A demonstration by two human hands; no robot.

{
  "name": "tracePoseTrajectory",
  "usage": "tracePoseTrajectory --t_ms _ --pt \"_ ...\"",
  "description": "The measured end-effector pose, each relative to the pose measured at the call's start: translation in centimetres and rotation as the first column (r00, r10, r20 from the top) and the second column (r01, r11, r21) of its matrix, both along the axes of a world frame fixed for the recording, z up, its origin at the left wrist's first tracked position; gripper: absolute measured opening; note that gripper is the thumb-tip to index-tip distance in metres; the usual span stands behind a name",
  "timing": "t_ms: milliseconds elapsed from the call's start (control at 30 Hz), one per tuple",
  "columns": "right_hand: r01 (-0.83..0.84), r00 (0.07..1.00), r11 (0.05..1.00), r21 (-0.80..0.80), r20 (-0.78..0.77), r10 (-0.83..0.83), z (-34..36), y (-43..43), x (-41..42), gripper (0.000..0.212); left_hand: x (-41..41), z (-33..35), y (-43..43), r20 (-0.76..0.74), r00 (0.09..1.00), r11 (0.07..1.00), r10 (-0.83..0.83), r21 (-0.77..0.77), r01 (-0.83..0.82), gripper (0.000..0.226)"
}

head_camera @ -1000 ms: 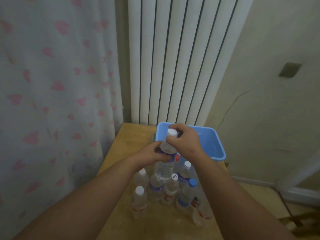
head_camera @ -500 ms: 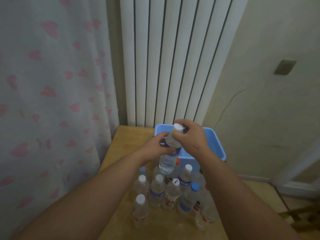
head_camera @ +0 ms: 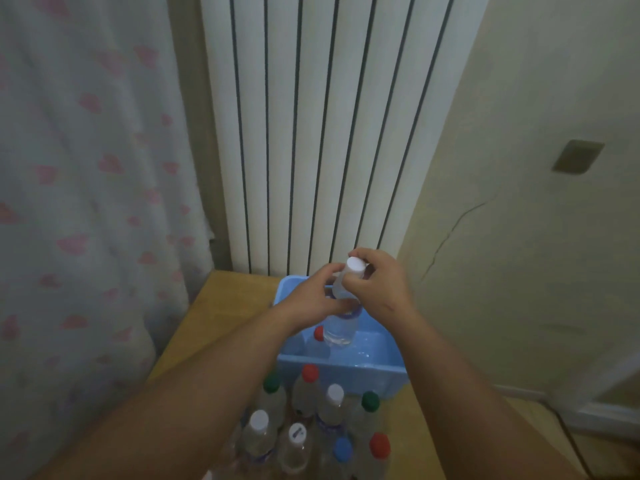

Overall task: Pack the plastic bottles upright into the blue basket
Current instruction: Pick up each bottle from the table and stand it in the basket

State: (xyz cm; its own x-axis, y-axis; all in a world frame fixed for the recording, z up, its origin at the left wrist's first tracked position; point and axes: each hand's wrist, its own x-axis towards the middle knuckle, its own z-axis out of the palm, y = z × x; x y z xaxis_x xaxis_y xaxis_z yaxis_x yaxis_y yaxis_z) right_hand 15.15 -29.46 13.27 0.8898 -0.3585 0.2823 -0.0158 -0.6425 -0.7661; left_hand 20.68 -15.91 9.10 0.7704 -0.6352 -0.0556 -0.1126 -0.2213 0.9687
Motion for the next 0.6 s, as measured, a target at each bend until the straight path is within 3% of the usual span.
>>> tracePoseTrajectory --t_ms 300,600 --pt "-0.07 0.981 0.998 0.011 -0.182 0.07 -5.5 -5.3 2.9 0.03 3.6 -5.3 -5.1 0.09 0.996 0.961 0.021 0.274 -0.045 0.075" --pt "-0.081 0.938 0.997 0.008 -0.339 0.079 -11.2 -6.3 4.2 0.024 5.7 -10.1 -6.1 0.177 0.974 0.835 -0.144 0.55 0.023 0.076"
